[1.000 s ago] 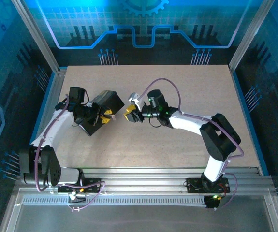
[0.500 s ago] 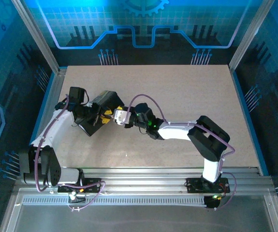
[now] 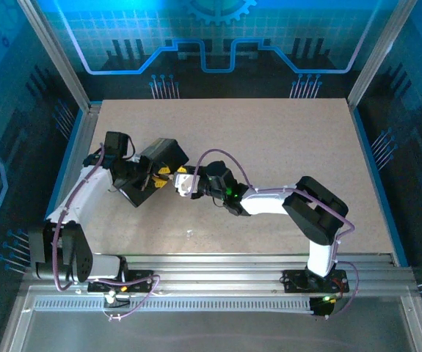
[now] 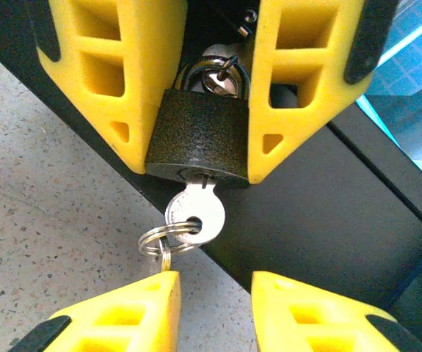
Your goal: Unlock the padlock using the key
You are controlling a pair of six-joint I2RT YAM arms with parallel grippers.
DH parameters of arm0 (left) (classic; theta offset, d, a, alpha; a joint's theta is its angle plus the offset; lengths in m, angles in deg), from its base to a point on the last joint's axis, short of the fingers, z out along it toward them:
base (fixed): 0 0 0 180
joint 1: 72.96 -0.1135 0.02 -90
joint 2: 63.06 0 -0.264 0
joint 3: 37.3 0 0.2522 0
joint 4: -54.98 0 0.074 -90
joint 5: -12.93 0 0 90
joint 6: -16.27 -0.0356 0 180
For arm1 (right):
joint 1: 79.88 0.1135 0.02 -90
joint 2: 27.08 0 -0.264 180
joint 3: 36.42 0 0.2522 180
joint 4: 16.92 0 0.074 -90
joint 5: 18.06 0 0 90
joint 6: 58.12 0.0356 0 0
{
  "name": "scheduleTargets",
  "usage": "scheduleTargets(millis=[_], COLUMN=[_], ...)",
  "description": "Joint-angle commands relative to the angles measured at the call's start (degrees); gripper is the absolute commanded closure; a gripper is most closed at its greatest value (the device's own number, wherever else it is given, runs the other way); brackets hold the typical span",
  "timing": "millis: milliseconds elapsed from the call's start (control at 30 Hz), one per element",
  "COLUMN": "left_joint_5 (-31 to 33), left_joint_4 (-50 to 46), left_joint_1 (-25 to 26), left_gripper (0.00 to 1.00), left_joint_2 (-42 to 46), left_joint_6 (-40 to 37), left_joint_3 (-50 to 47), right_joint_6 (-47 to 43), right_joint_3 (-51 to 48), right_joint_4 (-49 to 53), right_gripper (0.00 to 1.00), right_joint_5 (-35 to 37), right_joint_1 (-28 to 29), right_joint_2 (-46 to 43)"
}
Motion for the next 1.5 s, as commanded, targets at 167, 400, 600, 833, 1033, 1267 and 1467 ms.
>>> scheduleTargets(millis=[167, 400, 600, 833, 1033, 1267, 1467], left_joint_5=[-5.69, -5.8, -5.77, -5.71, -5.61, -5.63, -5.65], left_joint_4=[-4.19, -4.18, -3.97, -4.06, -4.1, -4.06, -3.98], left_joint_1=[-0.1, -0.1, -0.12, -0.14, -0.1, -0.1, -0.14], left_gripper=[1.0, 1.0, 1.0, 1.0, 1.0, 1.0, 1.0], left_joint_2=[1.04, 1.31, 1.32, 1.49, 1.6, 1.93, 1.93], left_joint_6=[3.36, 3.27, 3.3, 3.45, 3.56, 3.62, 3.66], left_joint_3=[-0.12, -0.21, -0.2, -0.21, -0.3, -0.47, -0.23], right_joint_6=[-1.11, -0.54, -0.46, -3.1, -4.55, -4.91, -5.51], right_joint_3=[1.6, 2.99, 3.42, 2.87, 3.29, 3.74, 3.52], right_joint_4=[-2.32, -3.13, -3.31, -6.35, -6.37, -6.18, -6.91], right_gripper=[0.7, 0.72, 0.73, 0.73, 0.8, 0.79, 0.72], right_joint_5=[0.95, 3.3, 3.6, 5.38, 5.79, 5.88, 6.41], right_joint_1=[2.77, 3.61, 3.71, 4.56, 5.3, 6.23, 6.6], right_joint_2=[-0.38, 0.58, 0.35, 0.97, 0.82, 0.29, 0.55])
